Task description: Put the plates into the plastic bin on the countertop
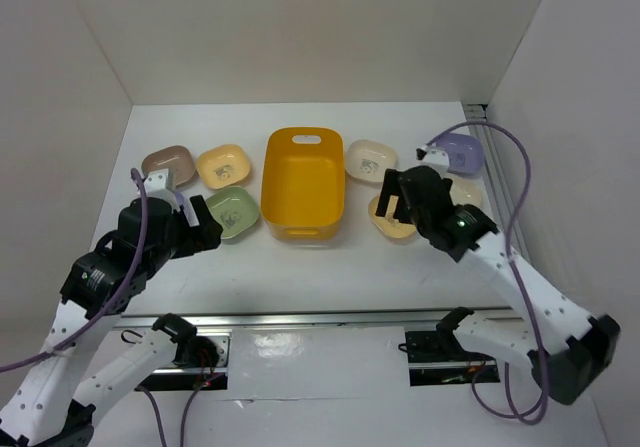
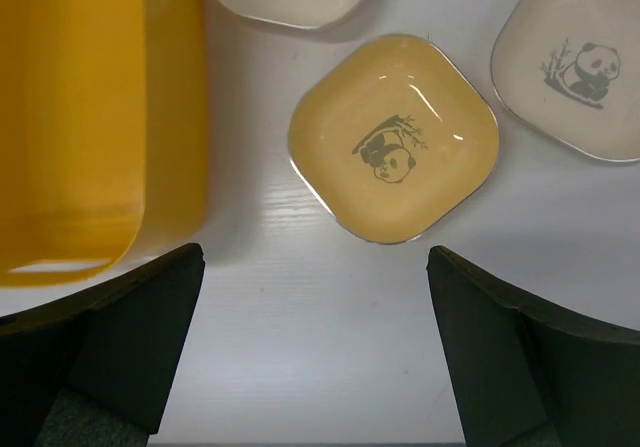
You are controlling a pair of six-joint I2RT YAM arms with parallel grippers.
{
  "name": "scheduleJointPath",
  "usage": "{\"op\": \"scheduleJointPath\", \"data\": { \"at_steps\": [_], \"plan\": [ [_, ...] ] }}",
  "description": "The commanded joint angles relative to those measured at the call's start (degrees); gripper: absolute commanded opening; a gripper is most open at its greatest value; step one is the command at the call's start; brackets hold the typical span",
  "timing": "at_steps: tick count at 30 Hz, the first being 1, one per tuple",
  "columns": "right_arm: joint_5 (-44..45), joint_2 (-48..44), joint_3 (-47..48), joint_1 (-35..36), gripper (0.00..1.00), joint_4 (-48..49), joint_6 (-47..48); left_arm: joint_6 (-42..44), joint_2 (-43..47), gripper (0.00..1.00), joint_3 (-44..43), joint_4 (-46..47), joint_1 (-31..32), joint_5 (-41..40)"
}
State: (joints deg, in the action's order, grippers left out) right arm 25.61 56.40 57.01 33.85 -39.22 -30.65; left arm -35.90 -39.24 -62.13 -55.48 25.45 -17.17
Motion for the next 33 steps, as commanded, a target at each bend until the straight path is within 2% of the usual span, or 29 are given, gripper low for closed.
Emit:
{"op": "scheduleJointPath", "data": {
  "at_steps": [1,2,7,8,13,17,26,27,29,30,32,33],
  "plan": [
    [0.2,9.1,2.0,-2.6,1.0,7.2,1.6,1.7,-0.8,1.0,-1.8,4.1,0.2,2.1],
    [-0.4,10.6,2.0,-3.4,1.0,10.9,2.3,2.2,-1.4,1.0,-1.8,4.6,0.2,2.6],
    [-7.8,18.0,3.2,-11.9,0.84,20.8,6.6,2.9,-1.4,1.0,-1.8,4.6,0.2,2.0],
    [-9.4,19.5,4.0,-13.5,0.83,23.0,7.3,2.9,-1.4,1.0,-1.2,5.1,0.2,2.0],
    [-18.5,34.0,11.3,-21.0,0.8,26.6,9.8,2.9,-1.4,1.0,0.0,5.6,0.2,2.7],
    [-20.8,44.7,17.3,-23.6,0.64,27.6,11.3,2.3,-1.4,1.0,0.5,5.6,0.2,2.7],
    [-23.1,60.8,28.7,-26.2,0.62,27.5,13.0,2.3,-1.4,1.0,1.6,5.6,0.2,1.5],
    [-23.1,62.3,28.7,-26.7,0.51,27.0,13.0,2.3,-1.4,1.0,1.6,5.6,0.2,1.5],
    [-23.1,63.0,28.7,-26.7,0.36,27.0,12.3,2.3,-1.9,1.0,1.6,5.6,0.2,1.5],
    [-23.1,63.0,28.7,-26.7,0.32,27.0,12.3,2.3,-1.9,1.0,1.6,5.6,0.2,1.0],
    [-22.6,63.7,29.7,-27.2,0.3,27.0,11.8,2.3,-1.9,1.0,1.6,5.6,0.2,1.0],
    [-22.6,65.1,30.3,-27.3,0.26,26.5,11.1,2.3,-1.9,1.0,1.6,5.6,0.2,1.0]
  ]
}}
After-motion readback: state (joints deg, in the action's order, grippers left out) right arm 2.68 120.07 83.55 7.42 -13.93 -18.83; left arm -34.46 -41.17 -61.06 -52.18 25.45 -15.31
